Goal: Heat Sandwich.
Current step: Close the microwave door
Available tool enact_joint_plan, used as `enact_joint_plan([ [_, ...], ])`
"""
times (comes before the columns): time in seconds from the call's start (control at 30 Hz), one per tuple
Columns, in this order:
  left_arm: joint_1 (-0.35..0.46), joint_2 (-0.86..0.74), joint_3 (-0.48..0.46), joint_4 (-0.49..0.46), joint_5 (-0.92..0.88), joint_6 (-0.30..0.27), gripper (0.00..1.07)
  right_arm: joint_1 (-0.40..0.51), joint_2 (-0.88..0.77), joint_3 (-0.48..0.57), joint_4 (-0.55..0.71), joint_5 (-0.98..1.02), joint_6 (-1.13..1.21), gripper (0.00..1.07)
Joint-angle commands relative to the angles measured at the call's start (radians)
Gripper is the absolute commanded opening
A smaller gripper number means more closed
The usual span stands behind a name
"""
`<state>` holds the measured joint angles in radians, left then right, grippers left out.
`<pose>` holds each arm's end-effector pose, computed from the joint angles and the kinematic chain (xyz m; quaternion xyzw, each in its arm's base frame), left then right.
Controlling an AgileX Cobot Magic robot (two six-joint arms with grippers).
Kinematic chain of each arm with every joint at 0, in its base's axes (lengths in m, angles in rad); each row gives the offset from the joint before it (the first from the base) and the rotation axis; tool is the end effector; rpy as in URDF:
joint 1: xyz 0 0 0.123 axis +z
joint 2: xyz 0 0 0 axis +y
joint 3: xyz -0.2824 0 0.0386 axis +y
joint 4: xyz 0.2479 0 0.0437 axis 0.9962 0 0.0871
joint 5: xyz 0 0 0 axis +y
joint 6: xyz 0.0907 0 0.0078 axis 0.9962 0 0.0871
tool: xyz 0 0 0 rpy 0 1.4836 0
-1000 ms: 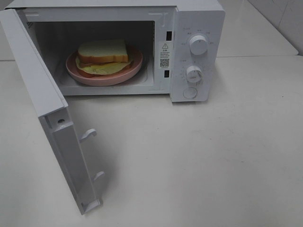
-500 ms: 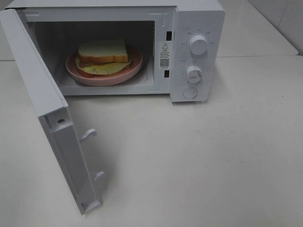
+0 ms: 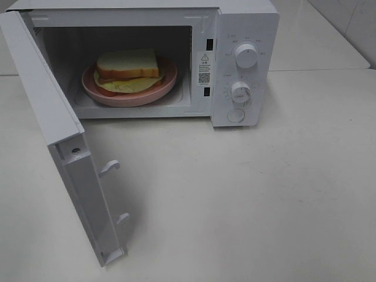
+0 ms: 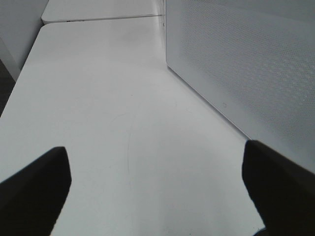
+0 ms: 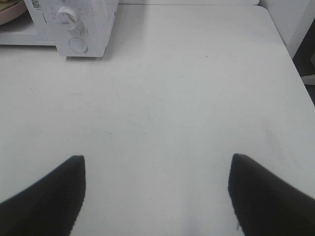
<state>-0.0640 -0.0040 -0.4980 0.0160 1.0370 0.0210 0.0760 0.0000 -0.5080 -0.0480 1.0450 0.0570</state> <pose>-0.0042 0.0015 0.2785 0.0357 0.8457 -0.0035 0.5325 -0.0049 -0.0042 0.2807 -0.0072 0.8467 0.0114 0.5319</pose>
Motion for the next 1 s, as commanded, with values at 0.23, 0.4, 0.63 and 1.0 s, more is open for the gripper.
enact_joint_plan([
  [0.23, 0.002, -0.023, 0.004, -0.006, -0.009, 0.001, 0.89, -0.008, -0.031, 0.002, 0.005, -0.010, -0.005, 0.76],
  [0.4, 0.002, -0.023, 0.004, -0.006, -0.009, 0.001, 0.89, -0.008, -0.031, 0.002, 0.005, -0.010, -0.005, 0.76],
  [0.63, 0.002, -0.023, 0.004, -0.006, -0.009, 0.001, 0.89, -0.008, -0.031, 0.002, 0.005, -0.010, -0.005, 0.76],
  [1.0, 0.002, -0.023, 0.004, -0.006, -0.009, 0.001, 0.89, -0.008, -0.031, 0.002, 0.005, -0.010, -0.005, 0.76],
])
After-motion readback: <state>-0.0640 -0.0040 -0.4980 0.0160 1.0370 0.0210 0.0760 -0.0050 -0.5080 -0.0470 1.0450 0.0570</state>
